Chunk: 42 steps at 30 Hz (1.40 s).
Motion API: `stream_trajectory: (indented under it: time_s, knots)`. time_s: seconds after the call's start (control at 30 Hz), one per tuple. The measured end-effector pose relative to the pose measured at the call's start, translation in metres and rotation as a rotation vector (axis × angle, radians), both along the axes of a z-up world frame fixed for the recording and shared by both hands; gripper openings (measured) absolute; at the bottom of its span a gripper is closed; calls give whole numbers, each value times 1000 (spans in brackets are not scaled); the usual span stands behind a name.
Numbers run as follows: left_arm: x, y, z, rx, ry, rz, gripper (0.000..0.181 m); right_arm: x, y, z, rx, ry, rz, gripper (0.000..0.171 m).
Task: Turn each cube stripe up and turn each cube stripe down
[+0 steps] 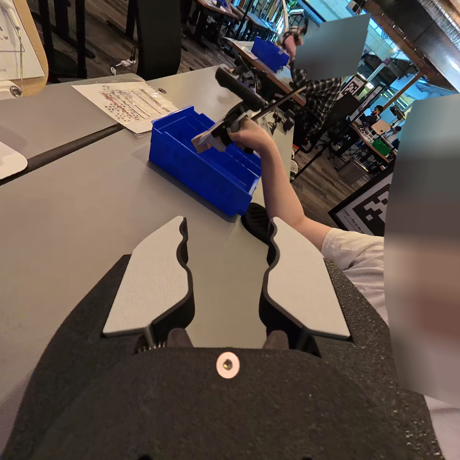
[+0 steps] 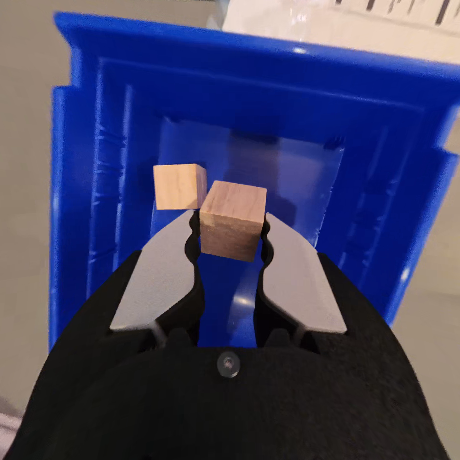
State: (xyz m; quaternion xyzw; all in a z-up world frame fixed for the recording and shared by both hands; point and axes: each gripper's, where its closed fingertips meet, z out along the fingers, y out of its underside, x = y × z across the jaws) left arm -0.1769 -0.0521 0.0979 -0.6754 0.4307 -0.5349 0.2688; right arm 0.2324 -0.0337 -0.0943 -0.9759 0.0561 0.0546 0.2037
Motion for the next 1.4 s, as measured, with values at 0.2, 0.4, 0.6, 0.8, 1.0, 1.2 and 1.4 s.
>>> stream_trajectory:
  time_s: [0.2, 0.4, 0.6, 0.8, 1.0, 1.2, 1.4]
  knots:
    - [9, -2, -10, -39, 21, -22, 60, 2, -6, -30, -159, -22, -10, 47]
    - [12, -5, -16, -31, 54, -35, 58, 5, -2, -44, -185, -17, -24, 47]
    - [11, -5, -13, -44, 34, -34, 56, 3, 8, -45, -130, 15, -27, 46]
    - [-16, 13, 7, 23, -1, 44, 56, 4, 20, 6, 118, 86, -12, 57]
    - [-104, 51, 51, 357, -35, 345, 48, -7, 23, 96, 484, 24, 66, 56]
    - [-222, 120, -35, 294, 500, 807, 30, -19, 24, 102, 498, -66, 147, 54]
    - [-267, 138, -128, -85, 846, 855, 29, -20, 27, 85, 432, -81, 162, 55]
